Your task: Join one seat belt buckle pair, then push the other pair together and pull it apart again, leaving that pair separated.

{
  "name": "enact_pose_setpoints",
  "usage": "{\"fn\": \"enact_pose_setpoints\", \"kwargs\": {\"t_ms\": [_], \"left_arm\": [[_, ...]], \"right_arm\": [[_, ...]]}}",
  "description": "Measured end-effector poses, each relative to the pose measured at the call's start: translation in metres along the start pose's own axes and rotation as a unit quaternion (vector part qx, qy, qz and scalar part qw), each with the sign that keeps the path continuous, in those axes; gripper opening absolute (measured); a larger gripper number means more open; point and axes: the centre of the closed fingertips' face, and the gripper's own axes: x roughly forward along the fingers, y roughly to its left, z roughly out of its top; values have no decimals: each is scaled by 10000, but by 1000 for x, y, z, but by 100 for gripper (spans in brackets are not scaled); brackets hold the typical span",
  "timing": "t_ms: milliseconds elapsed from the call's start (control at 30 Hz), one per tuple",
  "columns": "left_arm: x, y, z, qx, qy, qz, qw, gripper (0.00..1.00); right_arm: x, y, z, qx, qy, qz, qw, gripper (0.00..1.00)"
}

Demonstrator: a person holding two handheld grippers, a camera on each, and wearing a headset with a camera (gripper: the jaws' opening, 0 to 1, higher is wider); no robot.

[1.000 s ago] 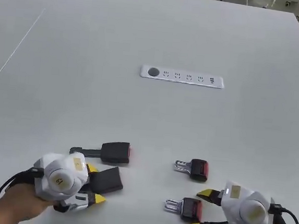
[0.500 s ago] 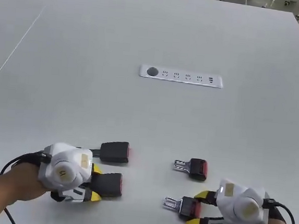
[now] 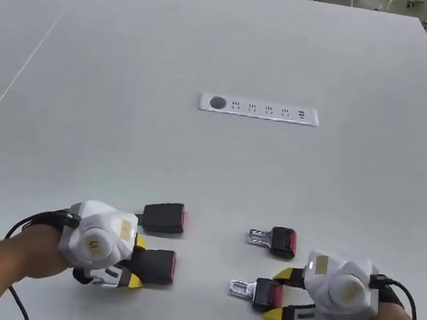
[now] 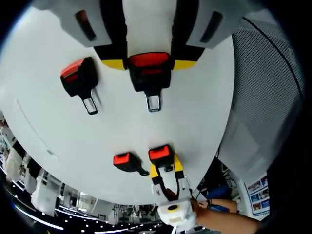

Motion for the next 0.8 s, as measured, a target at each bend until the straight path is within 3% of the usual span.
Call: {"fn": "enact_pose_setpoints", "kwargs": {"t_ms": [400,800], "left_arm": [[1,0,-3,287,134,-179,9993,33],[1,-1,-2,309,152,-198,9992,33]], "right_arm": [[10,-1,11,-61,-98,102,9999,35],[27,2,36,-180,-322,200,9991,34]]}}
